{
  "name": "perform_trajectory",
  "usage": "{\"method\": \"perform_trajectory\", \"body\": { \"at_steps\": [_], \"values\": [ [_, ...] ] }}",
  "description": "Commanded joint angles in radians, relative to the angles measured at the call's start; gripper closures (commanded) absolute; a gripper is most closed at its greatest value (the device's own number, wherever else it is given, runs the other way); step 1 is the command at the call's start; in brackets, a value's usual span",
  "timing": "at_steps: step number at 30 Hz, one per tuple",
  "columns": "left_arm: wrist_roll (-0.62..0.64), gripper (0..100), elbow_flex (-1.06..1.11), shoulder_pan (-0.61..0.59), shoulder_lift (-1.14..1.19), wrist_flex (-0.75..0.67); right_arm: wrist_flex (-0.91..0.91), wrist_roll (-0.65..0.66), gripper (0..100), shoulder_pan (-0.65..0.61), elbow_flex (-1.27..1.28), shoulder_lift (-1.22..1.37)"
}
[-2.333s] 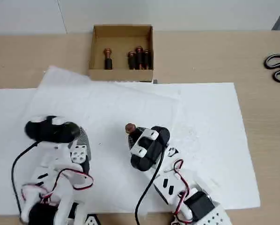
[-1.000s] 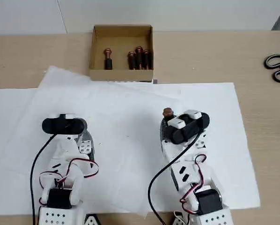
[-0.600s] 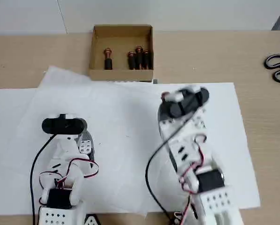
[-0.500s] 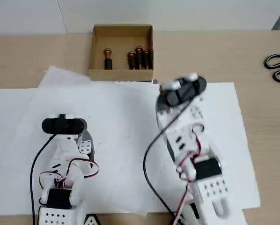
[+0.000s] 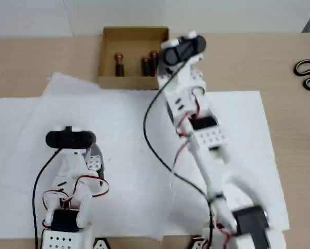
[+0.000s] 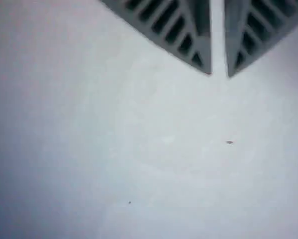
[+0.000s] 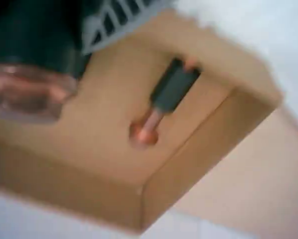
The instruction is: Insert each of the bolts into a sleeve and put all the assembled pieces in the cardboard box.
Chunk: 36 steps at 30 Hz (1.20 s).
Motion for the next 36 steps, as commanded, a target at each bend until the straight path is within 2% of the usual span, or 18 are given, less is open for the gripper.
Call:
{"method": "perform_trajectory", "body": {
  "at_steps": [1,5,13,18,26,32,36],
  "values": [
    [0.003,99,-0.016,-0.003,-0.009,0.005,-0.079,-0.006,99.5,0.008,-0.229,0.162],
    [0.003,99,-0.016,-0.003,-0.009,0.005,-0.142,-0.006,99.5,0.010,-0.448,0.381],
    [0.003,99,-0.016,-0.003,-0.009,0.005,-0.137,-0.005,99.5,-0.018,-0.919,0.785],
    [0.003,99,-0.016,-0.003,-0.009,0.005,-0.015,-0.005,99.5,-0.067,-1.111,0.928],
    [0.003,99,-0.016,-0.003,-0.009,0.005,0.038,-0.005,98.7,-0.084,-1.151,0.981],
    [0.003,99,-0.016,-0.003,-0.009,0.005,0.160,0.043,78.5,-0.085,-1.151,0.974],
    [0.003,99,-0.016,-0.003,-0.009,0.005,0.162,0.046,78.4,-0.084,-1.154,0.972]
  ]
}}
